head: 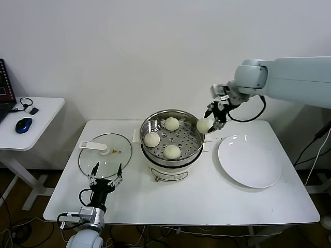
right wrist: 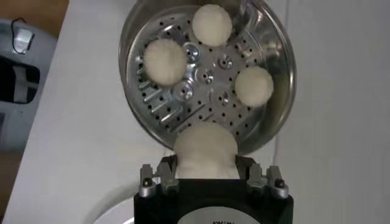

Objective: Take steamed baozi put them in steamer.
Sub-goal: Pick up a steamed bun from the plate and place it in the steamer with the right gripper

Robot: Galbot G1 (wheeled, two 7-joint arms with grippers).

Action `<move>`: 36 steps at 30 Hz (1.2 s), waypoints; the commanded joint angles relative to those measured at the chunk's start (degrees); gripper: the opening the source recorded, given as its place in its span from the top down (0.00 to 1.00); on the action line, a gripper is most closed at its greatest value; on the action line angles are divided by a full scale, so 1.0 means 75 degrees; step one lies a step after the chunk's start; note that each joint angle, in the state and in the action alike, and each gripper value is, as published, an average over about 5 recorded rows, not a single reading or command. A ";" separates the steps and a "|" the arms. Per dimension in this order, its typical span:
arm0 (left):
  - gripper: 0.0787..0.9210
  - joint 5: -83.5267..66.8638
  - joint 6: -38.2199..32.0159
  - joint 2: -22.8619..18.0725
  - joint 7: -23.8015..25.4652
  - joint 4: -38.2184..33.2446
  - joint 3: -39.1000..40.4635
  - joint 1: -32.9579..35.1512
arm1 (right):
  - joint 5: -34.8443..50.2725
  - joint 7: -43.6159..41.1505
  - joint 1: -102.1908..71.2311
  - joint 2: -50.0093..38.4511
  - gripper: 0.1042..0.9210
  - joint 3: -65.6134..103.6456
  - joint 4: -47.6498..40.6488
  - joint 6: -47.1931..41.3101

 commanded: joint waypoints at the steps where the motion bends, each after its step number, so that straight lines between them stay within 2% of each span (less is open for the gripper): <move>1: 0.12 -0.0022 0.0000 -0.0019 0.0003 0.0036 -0.0025 -0.0003 | 0.0167 0.0209 -0.1399 0.0974 0.34 0.0733 -0.1252 -0.0408; 31: 0.12 -0.0071 -0.0029 -0.0053 0.0005 0.0180 -0.0054 -0.0100 | -0.0379 0.0137 -0.2530 0.1463 0.33 0.1057 -0.2187 -0.0354; 36: 0.12 -0.0088 -0.0034 -0.0045 0.0004 0.0168 -0.0069 -0.0090 | -0.0396 0.0099 -0.2456 0.1432 0.25 0.1028 -0.2172 -0.0322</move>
